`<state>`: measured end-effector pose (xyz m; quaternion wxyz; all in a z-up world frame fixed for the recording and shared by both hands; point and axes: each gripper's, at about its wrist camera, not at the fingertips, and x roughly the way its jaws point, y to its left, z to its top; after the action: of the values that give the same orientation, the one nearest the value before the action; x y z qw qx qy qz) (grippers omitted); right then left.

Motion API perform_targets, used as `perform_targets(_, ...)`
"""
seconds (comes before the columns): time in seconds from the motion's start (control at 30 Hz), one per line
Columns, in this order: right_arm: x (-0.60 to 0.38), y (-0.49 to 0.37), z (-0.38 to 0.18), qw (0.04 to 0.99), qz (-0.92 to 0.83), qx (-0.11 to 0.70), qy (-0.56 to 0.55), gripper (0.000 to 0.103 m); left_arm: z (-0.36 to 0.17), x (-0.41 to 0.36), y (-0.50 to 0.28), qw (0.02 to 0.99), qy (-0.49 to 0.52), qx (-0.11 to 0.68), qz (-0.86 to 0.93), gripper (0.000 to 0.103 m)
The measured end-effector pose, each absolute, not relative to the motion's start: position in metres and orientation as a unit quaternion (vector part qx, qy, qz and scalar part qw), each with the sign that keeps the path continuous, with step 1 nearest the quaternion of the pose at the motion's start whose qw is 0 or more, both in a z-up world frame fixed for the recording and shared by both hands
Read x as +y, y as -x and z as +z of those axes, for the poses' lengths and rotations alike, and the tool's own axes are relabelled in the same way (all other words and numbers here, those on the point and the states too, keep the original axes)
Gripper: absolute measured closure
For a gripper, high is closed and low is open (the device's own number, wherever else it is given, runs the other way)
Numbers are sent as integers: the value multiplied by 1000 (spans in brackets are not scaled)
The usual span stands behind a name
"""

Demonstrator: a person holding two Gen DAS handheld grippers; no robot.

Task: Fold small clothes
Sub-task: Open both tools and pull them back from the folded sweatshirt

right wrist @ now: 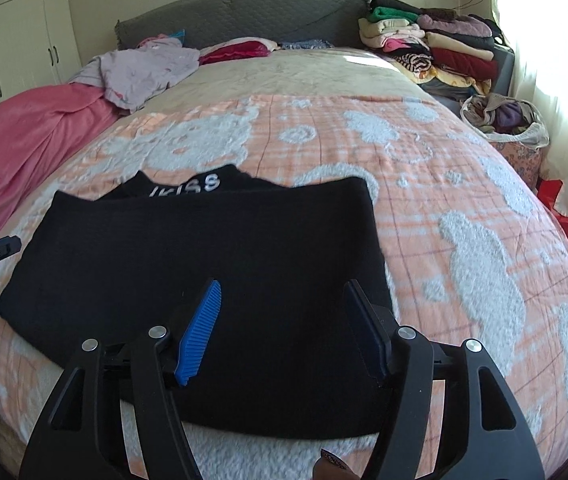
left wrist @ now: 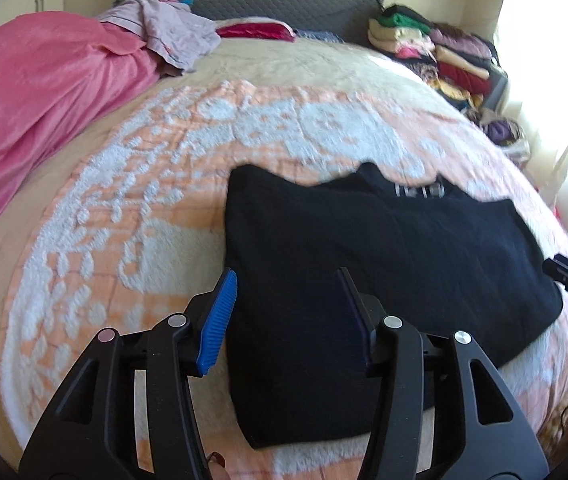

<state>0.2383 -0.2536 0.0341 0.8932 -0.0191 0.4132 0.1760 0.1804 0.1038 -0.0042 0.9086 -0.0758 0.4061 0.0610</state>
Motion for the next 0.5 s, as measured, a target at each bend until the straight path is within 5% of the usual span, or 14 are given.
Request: perform_targets(0.5,-258,-209,2,879,155,449,30,41,-43,97,-149,888,77,449,64,56)
